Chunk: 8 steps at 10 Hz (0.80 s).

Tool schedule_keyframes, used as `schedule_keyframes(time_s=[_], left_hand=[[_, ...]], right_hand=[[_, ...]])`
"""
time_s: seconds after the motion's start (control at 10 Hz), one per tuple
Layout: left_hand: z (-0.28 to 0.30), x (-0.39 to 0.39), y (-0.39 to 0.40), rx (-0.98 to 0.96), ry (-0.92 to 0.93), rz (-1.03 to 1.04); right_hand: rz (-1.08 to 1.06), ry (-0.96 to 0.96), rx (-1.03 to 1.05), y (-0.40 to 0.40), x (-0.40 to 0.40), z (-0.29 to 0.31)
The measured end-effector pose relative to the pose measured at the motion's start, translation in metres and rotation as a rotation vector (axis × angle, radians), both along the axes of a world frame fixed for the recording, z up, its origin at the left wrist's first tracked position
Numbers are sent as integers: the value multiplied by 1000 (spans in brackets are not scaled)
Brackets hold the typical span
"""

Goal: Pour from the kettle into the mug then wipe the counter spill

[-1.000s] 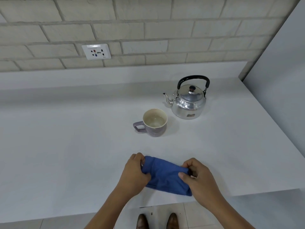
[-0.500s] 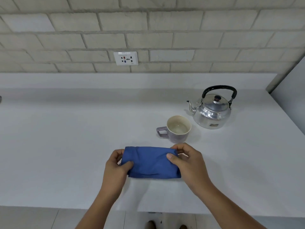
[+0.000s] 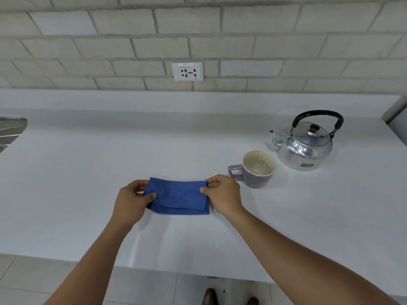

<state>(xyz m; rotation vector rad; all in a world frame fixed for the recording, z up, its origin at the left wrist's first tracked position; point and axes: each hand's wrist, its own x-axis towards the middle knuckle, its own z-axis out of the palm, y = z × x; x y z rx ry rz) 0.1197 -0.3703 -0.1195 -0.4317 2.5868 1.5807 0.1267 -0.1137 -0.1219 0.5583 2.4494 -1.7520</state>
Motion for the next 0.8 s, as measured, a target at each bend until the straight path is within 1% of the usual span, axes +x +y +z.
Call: schedule_keyframes(time_s=[0.2,0.4,0.5,0.6,0.7,0.8], left_hand=[[-10,-8,-8,-220,-60,-92],[-12,-8,-7,-362,-58,-160],[-13,-9,-8,-376,-70,-174],[-12,-7,-8,-387,-63,-181],[-11,-5,-6,-441,47,-177],[1,-4,4,-442,266,-248]], right_hand=[[77,-2,193,-9,-3,-12],[179,125,417,-8,2,-17],[207,147,467,-9,8,-21],[197,152,440,-9,12,-21],[181,155,387,-5,17,-20],[187,172,321,6,22,-12]])
